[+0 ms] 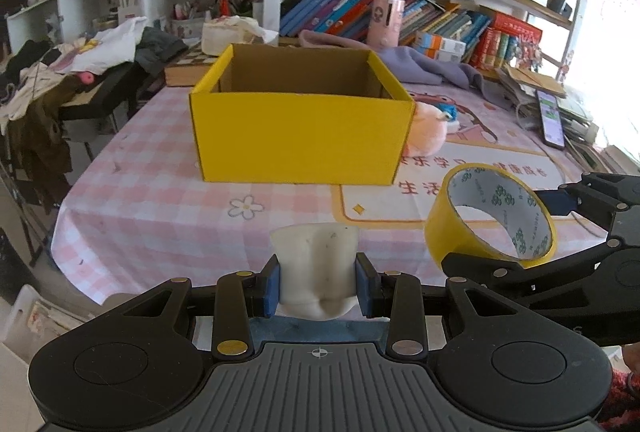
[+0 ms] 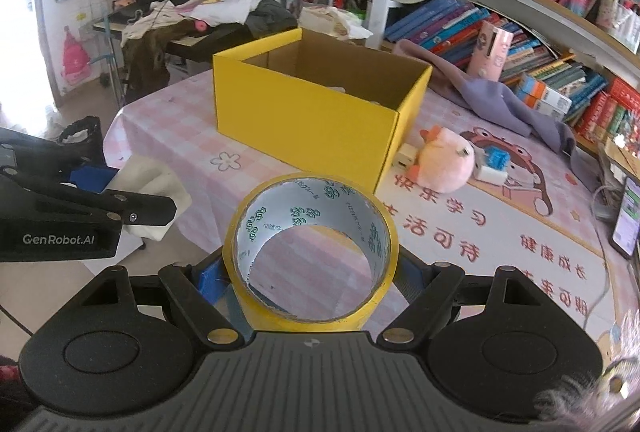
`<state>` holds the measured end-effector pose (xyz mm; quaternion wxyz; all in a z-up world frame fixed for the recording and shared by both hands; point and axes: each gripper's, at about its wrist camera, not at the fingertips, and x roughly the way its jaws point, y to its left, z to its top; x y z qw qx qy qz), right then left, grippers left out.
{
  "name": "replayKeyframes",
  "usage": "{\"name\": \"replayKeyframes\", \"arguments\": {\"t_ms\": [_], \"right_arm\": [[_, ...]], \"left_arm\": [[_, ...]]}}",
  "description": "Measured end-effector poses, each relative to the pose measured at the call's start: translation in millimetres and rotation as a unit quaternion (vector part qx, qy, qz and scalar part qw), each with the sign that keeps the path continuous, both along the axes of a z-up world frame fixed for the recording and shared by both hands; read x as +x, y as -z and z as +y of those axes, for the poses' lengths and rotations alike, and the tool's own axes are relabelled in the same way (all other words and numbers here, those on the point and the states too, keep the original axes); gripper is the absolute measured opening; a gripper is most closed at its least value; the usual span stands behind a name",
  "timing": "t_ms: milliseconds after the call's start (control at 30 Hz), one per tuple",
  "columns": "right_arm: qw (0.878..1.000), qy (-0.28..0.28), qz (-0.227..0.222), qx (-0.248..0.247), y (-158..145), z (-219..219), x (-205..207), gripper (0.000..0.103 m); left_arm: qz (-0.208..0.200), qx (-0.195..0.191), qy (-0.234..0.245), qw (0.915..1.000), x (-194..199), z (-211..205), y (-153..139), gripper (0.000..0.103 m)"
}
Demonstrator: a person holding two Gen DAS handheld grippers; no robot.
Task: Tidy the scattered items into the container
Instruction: 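Lift the soap bar and tape roll and carry both over the yellow box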
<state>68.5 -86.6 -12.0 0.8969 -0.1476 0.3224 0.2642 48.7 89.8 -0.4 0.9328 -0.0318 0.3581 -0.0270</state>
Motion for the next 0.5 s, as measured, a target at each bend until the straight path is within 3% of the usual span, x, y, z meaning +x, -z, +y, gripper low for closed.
{"name": "replayKeyframes", "arguments": {"t_ms": [233, 500], "right_arm": [[0.999, -0.011, -0.038, 0.026, -15.0, 6.2, 29.7, 0.081], [0.994, -0.031, -0.098, 0.047, -47.7, 19.1, 85.1, 0.081]], "left_arm": [[-0.037, 0.019, -0.009, 0.9991, 26.8, 8.2, -20.3, 0.035], [-0.083, 0.046, -0.006, 0.9954, 82.7, 15.9, -48.4, 0.035]]}}
